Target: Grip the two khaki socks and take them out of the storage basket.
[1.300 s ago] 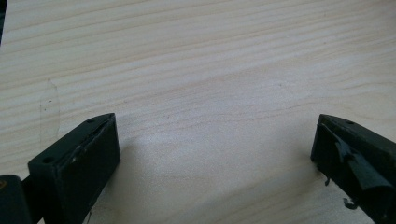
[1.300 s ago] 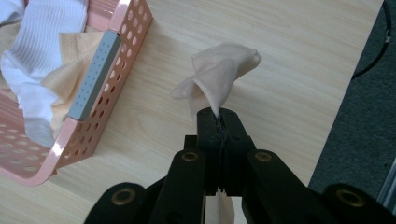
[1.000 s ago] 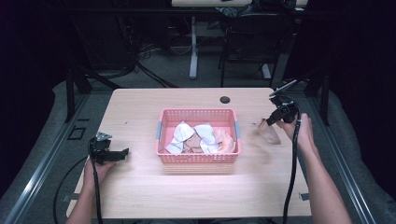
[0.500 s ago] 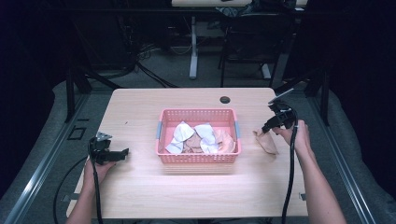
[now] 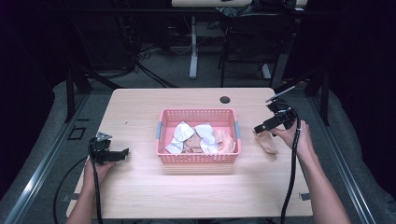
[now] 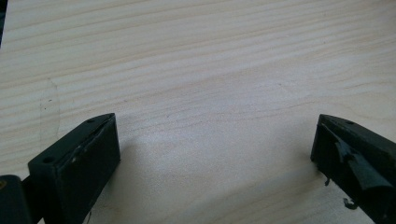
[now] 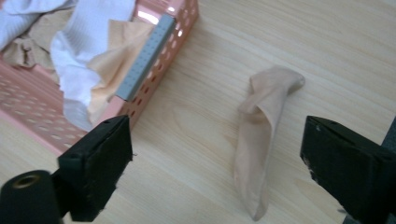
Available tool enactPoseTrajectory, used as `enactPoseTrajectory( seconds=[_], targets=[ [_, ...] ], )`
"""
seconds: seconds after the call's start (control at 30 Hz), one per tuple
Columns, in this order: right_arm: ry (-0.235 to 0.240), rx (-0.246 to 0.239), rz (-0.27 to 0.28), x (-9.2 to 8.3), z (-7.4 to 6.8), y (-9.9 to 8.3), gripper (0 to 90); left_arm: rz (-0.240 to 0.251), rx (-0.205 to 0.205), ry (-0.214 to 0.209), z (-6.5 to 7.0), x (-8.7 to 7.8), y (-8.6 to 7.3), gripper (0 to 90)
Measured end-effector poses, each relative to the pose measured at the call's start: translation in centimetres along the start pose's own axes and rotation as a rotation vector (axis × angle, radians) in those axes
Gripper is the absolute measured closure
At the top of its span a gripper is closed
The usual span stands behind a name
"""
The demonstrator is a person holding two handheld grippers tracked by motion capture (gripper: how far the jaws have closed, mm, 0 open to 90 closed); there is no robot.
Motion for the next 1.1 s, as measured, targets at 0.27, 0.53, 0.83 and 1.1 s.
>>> enactPoseTrajectory(
  seconds=[0.27,0.53,0.83,1.1],
  targets=[
    [0.009,-0.105,-0.001,-1.0,-3.3,1.2,1.3,0.001,0.0,-0.001,0.0,0.0,0.0,1.1],
    [0.025,-0.163,0.02,-1.1,-6.2,2.6,2.5,0.0,0.0,-0.001,0.0,0.0,0.0,1.1],
    [0.059,-0.22,0.006,-0.1,-9.2,4.0,5.3,0.0,0.001,-0.001,0.0,0.0,0.0,1.1],
    [0.092,-0.271,-0.027,2.3,-11.7,4.6,13.7,0.001,0.001,-0.001,0.0,0.0,0.0,1.2]
  ],
)
Point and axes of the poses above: each handheld gripper's, and its own axes: x roughly forward along the jaws, y roughly out of its top, z roughly to its right, the point moved 9 cm from there along x, roughly forward along the jaws
